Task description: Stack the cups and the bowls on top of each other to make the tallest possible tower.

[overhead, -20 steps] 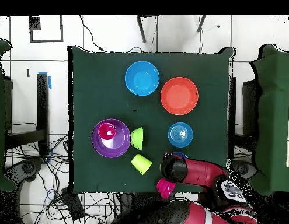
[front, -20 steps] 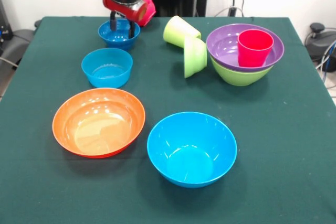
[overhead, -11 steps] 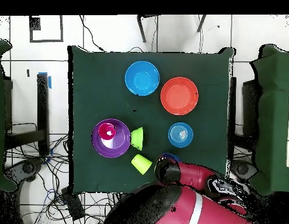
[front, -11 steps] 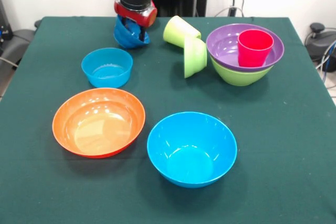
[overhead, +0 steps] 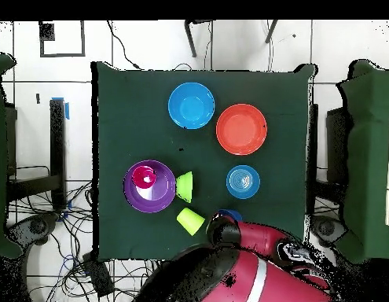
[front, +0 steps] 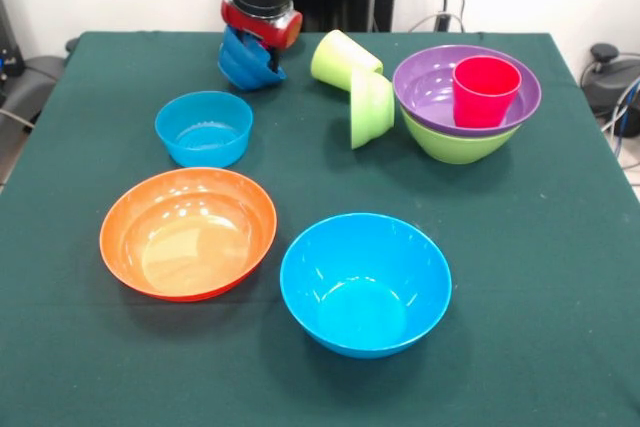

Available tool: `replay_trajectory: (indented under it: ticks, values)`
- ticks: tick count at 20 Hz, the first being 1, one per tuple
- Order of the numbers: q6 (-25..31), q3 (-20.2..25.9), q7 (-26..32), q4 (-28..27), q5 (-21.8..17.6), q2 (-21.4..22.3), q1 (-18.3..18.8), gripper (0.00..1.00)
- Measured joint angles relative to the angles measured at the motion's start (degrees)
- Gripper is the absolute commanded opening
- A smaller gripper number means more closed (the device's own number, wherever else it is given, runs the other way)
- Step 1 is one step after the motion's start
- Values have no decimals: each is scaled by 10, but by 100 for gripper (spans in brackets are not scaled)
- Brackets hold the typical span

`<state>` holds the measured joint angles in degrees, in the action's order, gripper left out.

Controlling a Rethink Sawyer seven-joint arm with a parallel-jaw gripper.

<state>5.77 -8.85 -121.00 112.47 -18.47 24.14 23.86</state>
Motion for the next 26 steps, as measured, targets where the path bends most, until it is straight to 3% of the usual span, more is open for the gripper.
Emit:
replay_trajectory:
  ticks: [9,26]
  values:
    - [0,-46,0,-3,0,6,-28,100]
    - [60,-33,0,-7,-1,108,0,100]
